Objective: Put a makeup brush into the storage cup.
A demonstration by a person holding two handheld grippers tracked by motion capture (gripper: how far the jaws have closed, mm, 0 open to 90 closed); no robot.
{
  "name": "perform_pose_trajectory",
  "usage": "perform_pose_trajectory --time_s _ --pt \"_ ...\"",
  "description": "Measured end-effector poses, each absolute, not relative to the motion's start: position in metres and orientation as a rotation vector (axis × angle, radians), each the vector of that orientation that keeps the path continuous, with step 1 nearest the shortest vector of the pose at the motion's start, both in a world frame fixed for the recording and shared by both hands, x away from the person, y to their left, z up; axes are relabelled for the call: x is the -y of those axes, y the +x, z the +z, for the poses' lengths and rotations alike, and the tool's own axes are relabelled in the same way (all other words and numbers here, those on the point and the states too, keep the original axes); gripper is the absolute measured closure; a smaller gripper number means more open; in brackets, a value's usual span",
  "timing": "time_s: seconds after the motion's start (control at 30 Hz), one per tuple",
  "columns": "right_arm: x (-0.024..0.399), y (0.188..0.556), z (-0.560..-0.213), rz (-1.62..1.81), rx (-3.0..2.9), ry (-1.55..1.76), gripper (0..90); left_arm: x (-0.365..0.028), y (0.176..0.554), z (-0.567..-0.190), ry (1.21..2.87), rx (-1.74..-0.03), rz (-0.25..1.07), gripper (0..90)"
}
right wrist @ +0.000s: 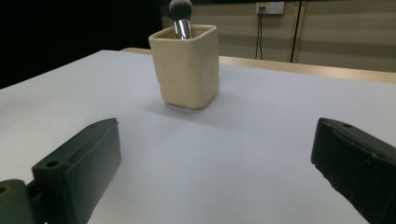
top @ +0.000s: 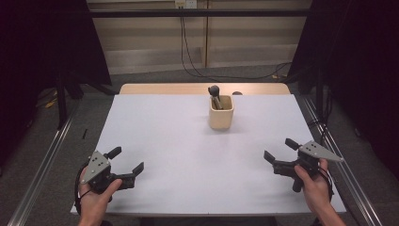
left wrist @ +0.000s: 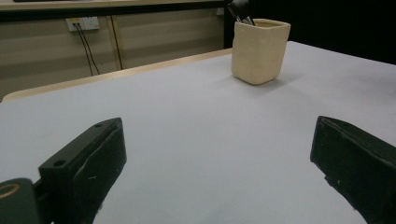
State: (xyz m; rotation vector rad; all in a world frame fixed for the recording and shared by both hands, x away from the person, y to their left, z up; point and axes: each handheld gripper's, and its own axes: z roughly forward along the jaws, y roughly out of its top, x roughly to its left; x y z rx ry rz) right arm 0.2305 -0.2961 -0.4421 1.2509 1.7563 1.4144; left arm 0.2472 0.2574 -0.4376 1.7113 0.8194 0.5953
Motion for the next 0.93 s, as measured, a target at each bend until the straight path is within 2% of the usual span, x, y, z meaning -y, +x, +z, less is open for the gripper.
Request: perform_pose_trajectory --time_s 0.47,0.93 --pt "0.312 0.203 -0.443 1.397 -1.723 1.286 0.7 -0.256 0.247 -0.438 1.727 -0.815 0.586 3.5" --pt "0.313 0.205 -0.448 1.403 -1.761 1.286 0.1 -0.256 0.248 -0.438 1.722 -0.830 0.576 3.5"
